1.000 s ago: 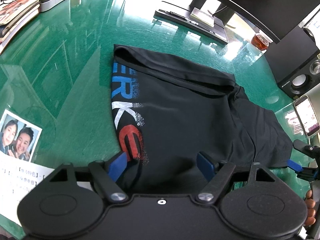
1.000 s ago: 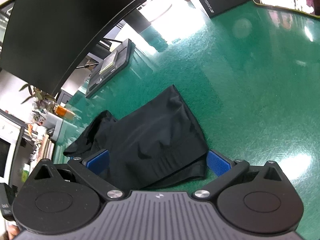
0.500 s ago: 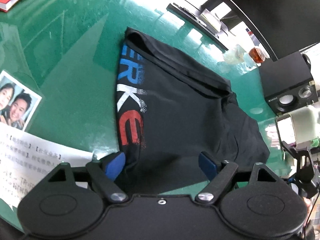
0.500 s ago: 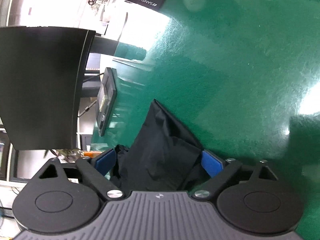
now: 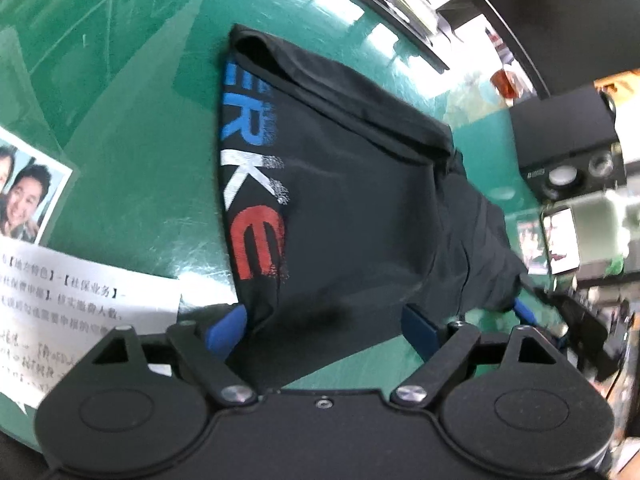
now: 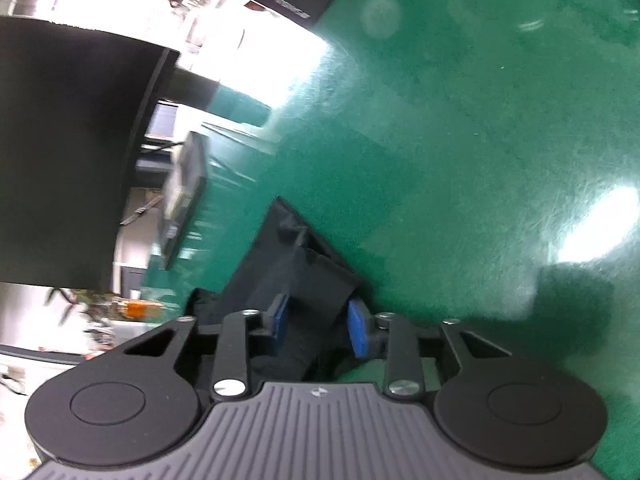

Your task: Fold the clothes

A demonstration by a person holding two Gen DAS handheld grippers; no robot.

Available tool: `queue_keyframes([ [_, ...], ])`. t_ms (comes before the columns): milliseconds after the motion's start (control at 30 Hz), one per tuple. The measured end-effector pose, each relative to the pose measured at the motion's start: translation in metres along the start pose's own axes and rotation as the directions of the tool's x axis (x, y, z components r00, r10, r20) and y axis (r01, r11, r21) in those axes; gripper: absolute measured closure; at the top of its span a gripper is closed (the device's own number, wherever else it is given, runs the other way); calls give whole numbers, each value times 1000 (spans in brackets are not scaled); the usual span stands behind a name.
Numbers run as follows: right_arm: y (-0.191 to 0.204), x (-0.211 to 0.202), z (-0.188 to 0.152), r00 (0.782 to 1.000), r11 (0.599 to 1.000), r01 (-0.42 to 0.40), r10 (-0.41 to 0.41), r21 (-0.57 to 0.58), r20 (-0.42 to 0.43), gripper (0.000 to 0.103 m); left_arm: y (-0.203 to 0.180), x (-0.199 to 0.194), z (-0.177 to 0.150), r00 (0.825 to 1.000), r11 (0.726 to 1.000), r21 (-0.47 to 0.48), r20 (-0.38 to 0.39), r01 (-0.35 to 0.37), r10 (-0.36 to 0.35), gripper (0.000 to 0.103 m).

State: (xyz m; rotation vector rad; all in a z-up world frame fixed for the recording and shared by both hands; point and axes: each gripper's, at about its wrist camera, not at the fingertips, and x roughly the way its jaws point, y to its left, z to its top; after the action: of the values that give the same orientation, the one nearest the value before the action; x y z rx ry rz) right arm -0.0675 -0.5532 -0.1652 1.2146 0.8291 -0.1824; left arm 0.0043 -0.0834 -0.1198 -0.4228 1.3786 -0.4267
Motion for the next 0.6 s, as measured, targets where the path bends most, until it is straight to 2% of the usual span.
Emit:
queue_keyframes([
  [33,0,-1,2,1000,1000,-10,10,16,18,45,-1,0,0,1000,1000,6,-4,-1,1,19],
  [67,-1,-1,3,999,999,-20,19,32,35,40,-1,0,-1,1000,1000,12,-8,-1,1,19],
  [133,3,-1,5,999,1000,-13,12,13,48,41,0,0,-1,1000,1000,11,-12,7,-7,18],
  [200,7,3,3,1000,1000,3,-3,-22,27,54,-1,2,0,1000,1000,17,-13,15,-15,17],
  [233,9,5,1,999,999,24,-23,-43,29,69,-1,2,0,1000,1000,19,-13,19,-19,19],
  [267,10,5,-1,999,998,37,-35,-54,38,77,-2,2,0,1000,1000,25,-9,15,-15,25],
  [300,11,4,-3,998,997,43,-40,-60,47,77,-2,1,0,1000,999,30,-5,10,-10,36],
  [367,15,3,-6,997,996,52,-47,-75,64,79,-5,3,2,1000,998,54,-3,-27,27,100],
  [400,18,2,-7,997,995,51,-45,-85,69,79,-3,6,6,999,998,45,-6,-42,43,99],
  [433,24,1,-8,997,994,44,-37,-99,74,79,-1,5,7,1000,999,33,4,-27,27,99],
  [500,33,-4,-8,997,993,21,-12,-117,81,80,-4,-7,17,997,999,37,73,18,-20,99],
  [600,55,-11,-3,994,989,-23,38,-149,104,80,-14,-22,40,982,995,46,162,89,-95,99],
])
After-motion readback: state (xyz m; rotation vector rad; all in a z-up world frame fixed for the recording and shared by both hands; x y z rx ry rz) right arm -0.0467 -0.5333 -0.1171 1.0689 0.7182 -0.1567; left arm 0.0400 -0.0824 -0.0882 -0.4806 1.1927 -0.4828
